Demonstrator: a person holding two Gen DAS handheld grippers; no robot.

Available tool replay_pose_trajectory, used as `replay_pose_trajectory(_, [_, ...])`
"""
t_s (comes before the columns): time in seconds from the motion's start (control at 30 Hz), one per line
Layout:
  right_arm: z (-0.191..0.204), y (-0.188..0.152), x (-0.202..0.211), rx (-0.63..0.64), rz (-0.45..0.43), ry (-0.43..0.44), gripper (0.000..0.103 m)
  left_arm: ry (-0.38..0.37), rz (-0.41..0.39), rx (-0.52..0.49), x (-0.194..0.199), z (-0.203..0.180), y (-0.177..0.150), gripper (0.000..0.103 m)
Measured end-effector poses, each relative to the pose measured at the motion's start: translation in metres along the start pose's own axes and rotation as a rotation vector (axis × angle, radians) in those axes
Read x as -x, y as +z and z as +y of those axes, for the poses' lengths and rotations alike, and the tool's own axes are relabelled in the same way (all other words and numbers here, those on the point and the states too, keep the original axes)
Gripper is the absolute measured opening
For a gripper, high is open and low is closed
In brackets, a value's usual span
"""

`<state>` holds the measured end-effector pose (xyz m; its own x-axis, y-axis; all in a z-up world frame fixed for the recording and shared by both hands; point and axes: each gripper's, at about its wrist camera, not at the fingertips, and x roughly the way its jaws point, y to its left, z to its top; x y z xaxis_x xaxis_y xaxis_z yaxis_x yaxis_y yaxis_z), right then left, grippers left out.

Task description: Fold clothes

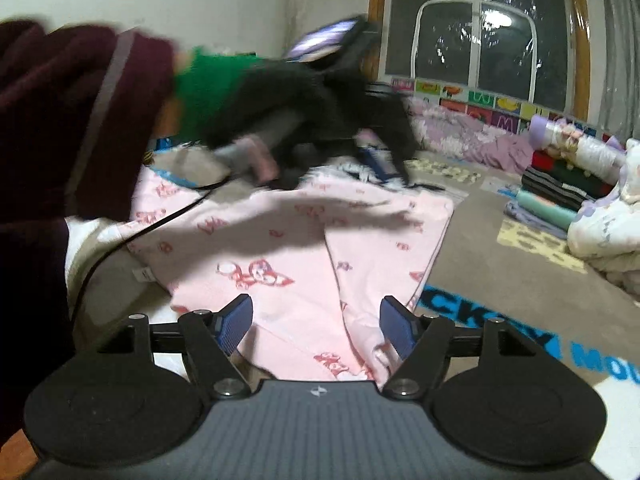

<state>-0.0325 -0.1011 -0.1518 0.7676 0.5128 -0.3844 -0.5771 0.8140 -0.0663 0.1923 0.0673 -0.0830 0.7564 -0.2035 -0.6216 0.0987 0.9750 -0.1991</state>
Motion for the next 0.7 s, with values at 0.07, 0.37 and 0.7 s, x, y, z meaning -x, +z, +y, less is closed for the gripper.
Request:
replay_pose_trajectory(0.07, [0.001, 0.001, 0.006, 0.001, -0.013, 0.002, 0.07, 0.011, -0.029, 0.063, 0.028, 0.019, -0.013, 0.031])
replay_pose_trajectory(0.37, [0.031, 0.0, 0.026, 0.139, -0.028, 0.027, 0.069, 0.119, -0.194, 0.351, 0.146, 0.099, -0.082, 0.042])
replay_pose_trajectory(0.7, [0.069, 0.005, 0.03, 0.274, -0.027, 0.047, 0.069, 0.267, -0.28, 0.641, 0.218, 0.189, -0.124, 0.042])
